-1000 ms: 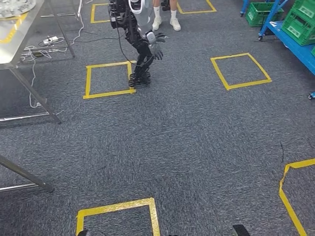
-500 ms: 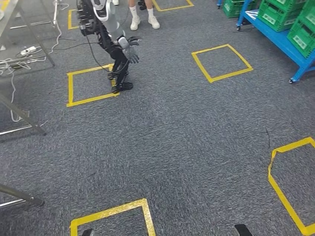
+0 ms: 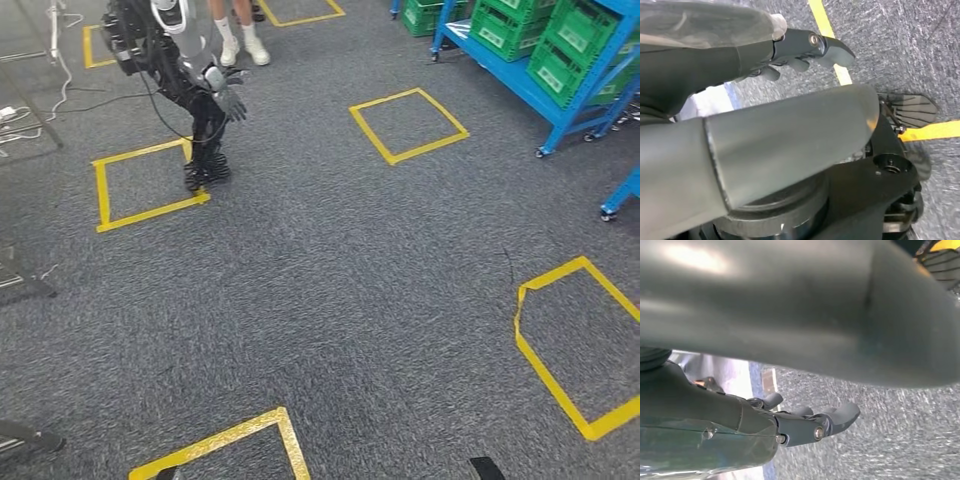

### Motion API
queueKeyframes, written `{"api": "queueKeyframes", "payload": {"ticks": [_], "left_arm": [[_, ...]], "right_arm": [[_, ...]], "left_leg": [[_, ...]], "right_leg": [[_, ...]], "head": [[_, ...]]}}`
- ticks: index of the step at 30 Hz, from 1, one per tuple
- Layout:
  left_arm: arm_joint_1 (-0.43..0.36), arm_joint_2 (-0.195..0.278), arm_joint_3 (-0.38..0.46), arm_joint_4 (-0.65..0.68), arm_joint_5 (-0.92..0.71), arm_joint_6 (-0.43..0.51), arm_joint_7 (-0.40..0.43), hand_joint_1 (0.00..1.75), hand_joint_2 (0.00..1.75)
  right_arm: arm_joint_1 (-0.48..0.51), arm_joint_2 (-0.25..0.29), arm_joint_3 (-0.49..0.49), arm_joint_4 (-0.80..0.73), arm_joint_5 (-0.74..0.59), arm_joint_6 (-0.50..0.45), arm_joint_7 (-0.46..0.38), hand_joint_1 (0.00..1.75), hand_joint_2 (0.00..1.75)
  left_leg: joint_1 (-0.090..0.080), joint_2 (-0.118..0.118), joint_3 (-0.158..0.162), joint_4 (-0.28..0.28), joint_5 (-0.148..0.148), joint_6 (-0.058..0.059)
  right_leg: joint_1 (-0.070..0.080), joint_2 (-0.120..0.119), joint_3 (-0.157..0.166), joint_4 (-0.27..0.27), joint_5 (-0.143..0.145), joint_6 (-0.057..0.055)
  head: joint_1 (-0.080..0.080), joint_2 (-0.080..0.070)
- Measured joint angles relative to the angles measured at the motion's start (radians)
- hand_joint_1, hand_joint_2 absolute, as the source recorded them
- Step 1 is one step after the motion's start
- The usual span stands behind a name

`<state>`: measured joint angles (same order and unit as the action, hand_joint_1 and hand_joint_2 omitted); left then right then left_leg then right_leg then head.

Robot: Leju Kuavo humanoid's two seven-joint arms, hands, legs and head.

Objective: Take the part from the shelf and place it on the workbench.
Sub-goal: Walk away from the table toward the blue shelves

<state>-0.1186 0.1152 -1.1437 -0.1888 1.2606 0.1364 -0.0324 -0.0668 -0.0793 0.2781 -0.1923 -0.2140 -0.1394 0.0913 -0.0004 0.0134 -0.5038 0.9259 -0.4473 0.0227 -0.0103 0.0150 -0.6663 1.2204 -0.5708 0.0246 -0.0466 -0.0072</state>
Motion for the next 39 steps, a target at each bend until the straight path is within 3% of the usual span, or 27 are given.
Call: {"api": "queueKeyframes", "payload": {"ticks": [1, 2, 3, 5, 7, 10, 11, 13, 15, 16, 17, 18, 21, 23, 25, 26, 27, 29, 31, 32, 33, 36, 37, 39], "left_arm": [[0.001, 0.000, 0.000, 0.000, 0.000, 0.000, 0.003, 0.00, 0.00], [0.001, 0.000, 0.000, 0.000, 0.000, 0.000, 0.005, 0.00, 0.00], [0.001, -0.001, 0.000, 0.000, 0.000, 0.000, 0.007, 0.00, 0.00], [0.001, -0.002, 0.000, 0.000, 0.000, 0.000, 0.009, 0.00, 0.00], [0.000, -0.003, 0.000, 0.000, 0.000, 0.000, 0.010, 0.00, 0.00], [-0.001, -0.002, 0.000, 0.000, 0.002, 0.001, 0.011, 0.00, 0.00], [-0.002, -0.002, 0.000, 0.000, 0.003, 0.002, 0.011, 0.00, 0.00], [-0.002, -0.003, 0.000, 0.000, 0.004, 0.006, 0.011, 0.00, 0.00], [0.000, -0.005, 0.000, 0.000, 0.003, 0.006, 0.012, 0.00, 0.00], [0.002, -0.006, 0.000, 0.000, 0.002, 0.006, 0.012, 0.00, 0.00], [0.002, -0.007, 0.000, 0.000, 0.002, 0.006, 0.012, 0.00, 0.00], [0.003, -0.007, 0.000, 0.000, 0.001, 0.006, 0.012, 0.00, 0.00], [0.002, -0.006, -0.001, 0.000, 0.001, 0.006, 0.012, 0.00, 0.00], [0.000, -0.005, 0.000, 0.000, 0.001, 0.006, 0.010, 0.00, 0.00], [-0.001, -0.005, -0.001, 0.000, 0.001, 0.007, 0.005, 0.00, 0.00], [-0.002, -0.005, -0.001, 0.000, 0.002, 0.007, 0.003, 0.00, 0.00], [-0.002, -0.005, -0.001, 0.000, 0.002, 0.007, 0.001, 0.00, 0.00], [-0.001, -0.005, -0.001, 0.000, 0.005, 0.009, -0.002, 0.00, 0.00], [0.001, -0.003, -0.001, 0.000, 0.009, 0.010, -0.003, 0.00, 0.00], [0.002, -0.003, -0.001, 0.000, 0.011, 0.010, -0.003, 0.00, 0.00], [0.002, -0.003, -0.001, 0.000, 0.013, 0.010, -0.003, 0.00, 0.00], [0.001, -0.003, -0.001, 0.000, 0.017, 0.016, -0.003, 0.00, 0.00], [0.001, -0.002, 0.000, 0.000, 0.018, 0.018, -0.004, 0.00, 0.00], [0.000, 0.001, 0.000, 0.000, 0.018, 0.022, -0.007, 0.00, 0.00]], "right_arm": [[0.000, 0.000, 0.000, 0.000, 0.000, 0.000, -0.001, 0.00, 0.00], [0.001, 0.000, 0.000, 0.000, 0.000, 0.001, -0.001, 0.00, 0.00], [0.002, 0.000, 0.000, 0.000, 0.000, 0.001, -0.002, 0.00, 0.00], [0.001, 0.000, 0.000, 0.000, 0.000, 0.001, -0.004, 0.00, 0.00], [-0.002, 0.000, 0.000, 0.000, 0.000, 0.001, -0.005, 0.00, 0.00], [-0.001, 0.000, 0.000, 0.000, 0.000, 0.000, -0.003, 0.00, 0.00], [0.000, 0.000, 0.000, 0.000, 0.000, 0.000, -0.002, 0.00, 0.00], [-0.002, 0.000, 0.000, 0.000, 0.000, 0.000, 0.003, 0.00, 0.00], [-0.003, 0.000, 0.000, 0.000, -0.001, 0.000, 0.008, 0.00, 0.00], [-0.003, 0.000, 0.000, 0.000, -0.002, 0.000, 0.010, 0.00, 0.00], [-0.002, 0.000, 0.000, 0.000, -0.004, 0.000, 0.011, 0.00, 0.00], [-0.002, 0.000, 0.000, 0.000, -0.005, 0.000, 0.012, 0.00, 0.00], [-0.002, 0.000, 0.000, 0.000, -0.006, -0.002, 0.012, 0.00, 0.00], [-0.002, 0.000, 0.000, 0.000, -0.007, -0.005, 0.016, 0.00, 0.00], [-0.001, 0.000, 0.000, 0.000, -0.007, -0.006, 0.026, 0.00, 0.00], [0.000, 0.000, 0.000, 0.000, -0.007, -0.005, 0.031, 0.00, 0.00], [0.001, 0.000, 0.000, 0.000, -0.007, -0.005, 0.036, 0.00, 0.00], [0.002, 0.001, 0.000, 0.000, -0.006, -0.003, 0.042, 0.00, 0.00], [0.002, 0.001, 0.000, 0.000, -0.004, 0.000, 0.046, 0.00, 0.00], [0.003, 0.001, 0.001, 0.000, -0.003, 0.001, 0.048, 0.00, 0.00], [0.004, 0.001, 0.001, 0.000, -0.002, 0.002, 0.049, 0.00, 0.00], [0.002, 0.001, 0.002, 0.000, 0.003, 0.007, 0.051, 0.00, 0.00], [0.001, 0.001, 0.003, 0.000, 0.004, 0.009, 0.053, 0.00, 0.00], [0.000, 0.001, 0.007, 0.000, 0.005, 0.011, 0.059, 0.00, 0.00]], "left_leg": [[-0.001, 0.009, 0.000, 0.000, 0.000, 0.000], [-0.001, 0.017, 0.000, 0.001, -0.001, 0.000], [0.000, 0.024, 0.001, 0.002, -0.002, -0.001], [-0.002, 0.038, 0.003, 0.007, -0.007, -0.008], [-0.006, 0.050, 0.005, 0.013, -0.012, -0.016], [-0.006, 0.063, 0.006, 0.016, -0.016, -0.028], [-0.005, 0.053, 0.003, 0.029, -0.027, -0.034], [-0.001, 0.018, -0.034, 0.115, -0.080, -0.045], [0.000, -0.003, -0.103, 0.261, -0.148, -0.049], [0.001, -0.005, -0.129, 0.312, -0.162, -0.049], [0.000, -0.006, -0.138, 0.328, -0.157, -0.048], [0.000, -0.007, -0.126, 0.299, -0.131, -0.045], [0.000, -0.044, -0.026, 0.082, -0.028, -0.029], [-0.003, -0.061, 0.001, 0.016, -0.010, -0.023], [-0.003, -0.047, 0.002, 0.008, -0.006, -0.016], [-0.002, -0.039, 0.004, 0.001, -0.002, -0.011], [0.000, -0.031, 0.006, -0.005, 0.001, -0.005], [-0.001, -0.013, 0.008, -0.013, 0.005, 0.002], [-0.002, 0.004, 0.007, -0.012, 0.005, 0.004], [-0.002, 0.013, 0.007, -0.012, 0.005, 0.003], [-0.002, 0.020, 0.008, -0.012, 0.004, 0.002], [-0.003, 0.040, 0.011, -0.003, -0.004, -0.009], [-0.005, 0.045, 0.011, 0.001, -0.007, -0.014], [-0.008, 0.056, 0.011, 0.005, -0.010, -0.022]], "right_leg": [[0.000, -0.003, -0.018, 0.043, -0.012, 0.002], [-0.001, -0.006, -0.016, 0.045, -0.003, 0.003], [-0.001, -0.011, 0.007, 0.003, 0.024, 0.004], [0.001, -0.037, 0.087, -0.149, 0.087, 0.000], [0.005, -0.056, 0.133, -0.243, 0.112, -0.010], [0.007, -0.038, 0.133, -0.256, 0.115, -0.028], [0.006, -0.031, 0.134, -0.258, 0.118, -0.033], [0.002, -0.018, 0.133, -0.261, 0.123, -0.042], [0.003, -0.003, 0.129, -0.261, 0.126, -0.046], [0.004, 0.006, 0.127, -0.261, 0.126, -0.047], [0.004, 0.016, 0.127, -0.261, 0.127, -0.047], [0.004, 0.026, 0.127, -0.261, 0.128, -0.047], [0.004, 0.055, 0.129, -0.260, 0.130, -0.041], [0.003, 0.068, 0.124, -0.260, 0.133, -0.032], [0.001, 0.079, 0.119, -0.261, 0.136, -0.021], [0.002, 0.071, 0.115, -0.255, 0.131, -0.017], [0.003, 0.055, 0.105, -0.233, 0.115, -0.013], [0.005, 0.012, 0.055, -0.120, 0.049, -0.008], [0.002, -0.002, -0.006, 0.017, -0.010, -0.003], [0.000, -0.005, -0.017, 0.044, -0.013, 0.000], [-0.002, -0.008, -0.006, 0.026, 0.005, 0.002], [-0.004, -0.045, 0.106, -0.184, 0.095, 0.002], [-0.002, -0.055, 0.130, -0.233, 0.108, -0.002], [0.004, -0.053, 0.139, -0.259, 0.110, -0.013]], "head": [[0.000, 0.000], [0.000, 0.000], [0.000, 0.000], [0.000, 0.000], [0.000, 0.000], [-0.001, 0.000], [-0.001, 0.000], [-0.001, 0.000], [-0.001, 0.000], [-0.001, 0.000], [-0.001, 0.000], [-0.001, 0.000], [-0.001, 0.000], [-0.001, 0.000], [-0.001, 0.000], [-0.001, 0.000], [0.000, 0.000], [0.000, 0.000], [0.000, 0.000], [0.000, 0.000], [0.000, 0.000], [0.000, 0.000], [0.000, 0.000], [-0.001, 0.000]]}}
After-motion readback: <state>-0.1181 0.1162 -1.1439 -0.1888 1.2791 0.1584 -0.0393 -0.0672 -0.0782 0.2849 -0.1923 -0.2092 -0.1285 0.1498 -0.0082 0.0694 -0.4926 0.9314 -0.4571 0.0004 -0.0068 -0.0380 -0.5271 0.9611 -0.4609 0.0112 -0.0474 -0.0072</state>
